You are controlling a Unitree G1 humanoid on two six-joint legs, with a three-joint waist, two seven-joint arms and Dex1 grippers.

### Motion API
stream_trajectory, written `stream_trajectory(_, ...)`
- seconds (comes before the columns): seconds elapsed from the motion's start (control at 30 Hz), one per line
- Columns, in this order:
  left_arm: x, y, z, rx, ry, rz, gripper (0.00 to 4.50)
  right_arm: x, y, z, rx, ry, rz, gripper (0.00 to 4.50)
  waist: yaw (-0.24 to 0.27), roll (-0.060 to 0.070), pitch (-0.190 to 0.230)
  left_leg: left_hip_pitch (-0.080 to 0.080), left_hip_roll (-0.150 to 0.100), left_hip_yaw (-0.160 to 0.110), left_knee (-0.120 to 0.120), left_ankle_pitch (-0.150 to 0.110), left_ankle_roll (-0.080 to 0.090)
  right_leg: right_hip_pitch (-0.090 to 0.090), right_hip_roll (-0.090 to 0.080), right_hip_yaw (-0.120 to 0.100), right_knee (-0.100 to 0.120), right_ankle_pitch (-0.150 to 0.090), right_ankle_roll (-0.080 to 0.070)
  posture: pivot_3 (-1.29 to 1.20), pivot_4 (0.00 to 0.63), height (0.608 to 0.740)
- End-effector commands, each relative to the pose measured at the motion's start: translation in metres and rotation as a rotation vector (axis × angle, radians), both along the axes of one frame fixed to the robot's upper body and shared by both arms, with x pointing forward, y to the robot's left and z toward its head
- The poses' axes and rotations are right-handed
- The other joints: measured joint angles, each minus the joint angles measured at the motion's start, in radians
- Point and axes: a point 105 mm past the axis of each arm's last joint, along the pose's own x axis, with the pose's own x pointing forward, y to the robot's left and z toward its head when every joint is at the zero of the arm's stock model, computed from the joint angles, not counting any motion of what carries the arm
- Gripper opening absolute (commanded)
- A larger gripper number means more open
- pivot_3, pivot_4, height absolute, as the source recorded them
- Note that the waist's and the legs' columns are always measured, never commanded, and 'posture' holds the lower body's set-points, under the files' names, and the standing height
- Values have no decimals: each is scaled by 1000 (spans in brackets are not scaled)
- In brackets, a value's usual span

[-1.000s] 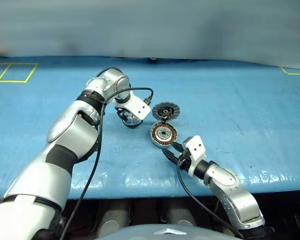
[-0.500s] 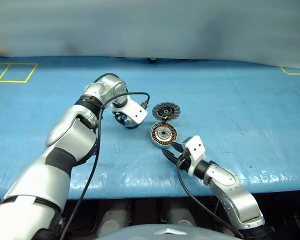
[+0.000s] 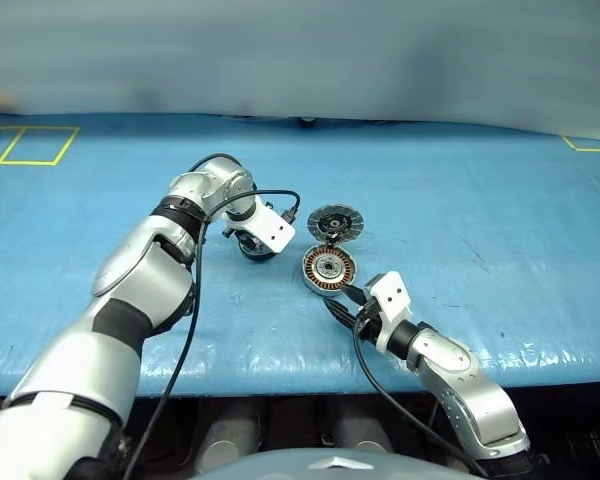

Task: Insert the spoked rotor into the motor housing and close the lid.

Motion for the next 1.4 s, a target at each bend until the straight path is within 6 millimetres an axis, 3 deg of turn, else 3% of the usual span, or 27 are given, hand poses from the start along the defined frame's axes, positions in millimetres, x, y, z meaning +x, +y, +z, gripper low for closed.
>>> stream_trajectory(0.03,0,-6,-1,-113,-5,12,1636,-2,1,5,10,-12,-1,2162,2,0,0,0,0,0,0,0,0,0,0,0,0,0,0,0,150,740)
stream_trajectory(0.17,-3,-2,8,-311,21,44,1636,-1,-7,8,15,-36,-32,2162,1,0,0,-1,0,-1,0,0,0,0,-1,0,0,0,0,0,150,740)
stream_trajectory(0.47,-17,9,17,-567,93,98,1636,-2,-17,11,34,-70,-61,2162,1,0,0,-1,0,0,0,0,0,-1,-1,2,-1,0,0,0,150,740)
stream_trajectory(0.63,-28,29,14,-684,159,194,1636,-6,-20,11,59,-88,-68,2162,-3,1,0,-1,0,0,-2,0,-1,-3,-1,3,0,0,-2,0,150,740)
stream_trajectory(0.8,-38,30,19,-837,257,252,1636,-8,-23,10,92,-107,-70,2162,2,1,0,-1,0,0,-2,0,-1,-3,-1,3,0,0,-2,0,150,740)
stream_trajectory(1.13,-57,9,26,-855,384,197,1636,-6,-25,-1,94,-94,-77,2162,2,1,0,-1,0,0,-3,1,-1,-3,-1,3,0,1,-6,0,150,740)
stream_trajectory(1.4,-54,-12,34,-836,376,144,1636,-9,-23,-9,98,-73,-82,2162,2,1,0,-1,0,0,-3,1,-2,-3,-1,3,0,0,-6,0,150,740)
